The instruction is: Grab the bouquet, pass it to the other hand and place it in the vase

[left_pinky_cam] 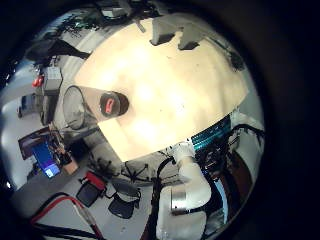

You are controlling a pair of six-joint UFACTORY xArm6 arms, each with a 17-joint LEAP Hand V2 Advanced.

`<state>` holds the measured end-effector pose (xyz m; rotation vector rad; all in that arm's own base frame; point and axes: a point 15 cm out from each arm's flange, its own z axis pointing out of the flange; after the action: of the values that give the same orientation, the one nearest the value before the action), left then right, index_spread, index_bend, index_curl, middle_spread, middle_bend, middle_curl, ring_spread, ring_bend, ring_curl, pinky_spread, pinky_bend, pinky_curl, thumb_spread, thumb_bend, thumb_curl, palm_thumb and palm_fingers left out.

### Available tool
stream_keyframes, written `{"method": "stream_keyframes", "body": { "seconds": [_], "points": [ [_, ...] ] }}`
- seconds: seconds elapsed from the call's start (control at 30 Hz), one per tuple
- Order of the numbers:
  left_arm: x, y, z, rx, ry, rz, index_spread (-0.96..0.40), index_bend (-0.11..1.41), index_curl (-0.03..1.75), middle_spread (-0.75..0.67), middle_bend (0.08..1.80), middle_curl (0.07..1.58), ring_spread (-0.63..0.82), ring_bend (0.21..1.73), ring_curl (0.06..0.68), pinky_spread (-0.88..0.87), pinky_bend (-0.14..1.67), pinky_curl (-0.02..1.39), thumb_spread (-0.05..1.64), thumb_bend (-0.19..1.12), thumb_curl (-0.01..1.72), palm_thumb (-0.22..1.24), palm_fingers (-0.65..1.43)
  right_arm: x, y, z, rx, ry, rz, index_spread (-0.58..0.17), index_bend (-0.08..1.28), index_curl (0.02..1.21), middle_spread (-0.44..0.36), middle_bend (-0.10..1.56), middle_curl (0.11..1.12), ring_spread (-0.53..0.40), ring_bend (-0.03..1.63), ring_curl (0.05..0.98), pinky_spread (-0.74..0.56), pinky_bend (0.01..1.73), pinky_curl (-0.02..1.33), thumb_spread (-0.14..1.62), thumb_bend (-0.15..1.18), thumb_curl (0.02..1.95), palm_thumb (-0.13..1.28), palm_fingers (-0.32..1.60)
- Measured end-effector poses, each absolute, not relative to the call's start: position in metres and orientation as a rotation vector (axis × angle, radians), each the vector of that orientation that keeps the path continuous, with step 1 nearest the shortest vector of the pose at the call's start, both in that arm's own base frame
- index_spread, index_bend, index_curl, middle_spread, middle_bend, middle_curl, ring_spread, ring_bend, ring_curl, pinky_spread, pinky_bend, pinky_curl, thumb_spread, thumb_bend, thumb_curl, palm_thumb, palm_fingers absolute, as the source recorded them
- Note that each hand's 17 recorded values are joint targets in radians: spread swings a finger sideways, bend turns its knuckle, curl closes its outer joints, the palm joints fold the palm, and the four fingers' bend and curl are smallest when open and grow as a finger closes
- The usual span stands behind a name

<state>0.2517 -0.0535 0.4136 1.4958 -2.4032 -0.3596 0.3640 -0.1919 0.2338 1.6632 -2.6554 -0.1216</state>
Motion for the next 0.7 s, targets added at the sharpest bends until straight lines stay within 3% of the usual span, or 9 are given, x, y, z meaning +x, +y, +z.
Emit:
{"method": "stream_keyframes", "body": {
  "seconds": [0.17, 0.53, 0.7],
  "points": [
    [0.253, -0.054, 0.415, 1.499, -2.410, -0.348, -0.04, 0.18, 0.36, 0.34, 0.18, 0.29, 0.55, 0.48, 0.197, 0.51, 0.27, 0.33, 1.18, -0.02, 0.27, 0.20, 0.10, 0.356, -0.154, 0.275, 1.790, -2.726, -0.284, -0.255, 1.15, 0.86, -0.126, 1.37, 0.78, -0.186, 1.46, 0.654, -0.18, 1.42, 0.60, 0.87, 0.08, 0.76, 1.18, 1.14],
    [0.256, -0.051, 0.419, 1.520, -2.416, -0.325, -0.04, 0.18, 0.36, 0.33, 0.18, 0.29, 0.54, 0.48, 0.198, 0.51, 0.27, 0.33, 1.18, -0.02, 0.27, 0.20, 0.11, 0.344, -0.117, 0.417, 2.052, -2.908, -0.198, -0.226, 1.19, 0.86, -0.111, 1.40, 0.76, -0.177, 1.47, 0.673, -0.15, 1.39, 0.68, 0.86, 0.06, 0.89, 1.18, 1.13],
    [0.254, -0.048, 0.421, 1.528, -2.414, -0.313, -0.04, 0.18, 0.36, 0.33, 0.18, 0.29, 0.54, 0.48, 0.199, 0.51, 0.27, 0.33, 1.18, -0.02, 0.27, 0.20, 0.11, 0.335, -0.099, 0.455, 2.133, -2.947, -0.216, -0.219, 1.19, 0.86, -0.108, 1.40, 0.75, -0.174, 1.47, 0.677, -0.15, 1.36, 0.71, 0.85, 0.05, 0.94, 1.17, 1.13]
  ]
}}
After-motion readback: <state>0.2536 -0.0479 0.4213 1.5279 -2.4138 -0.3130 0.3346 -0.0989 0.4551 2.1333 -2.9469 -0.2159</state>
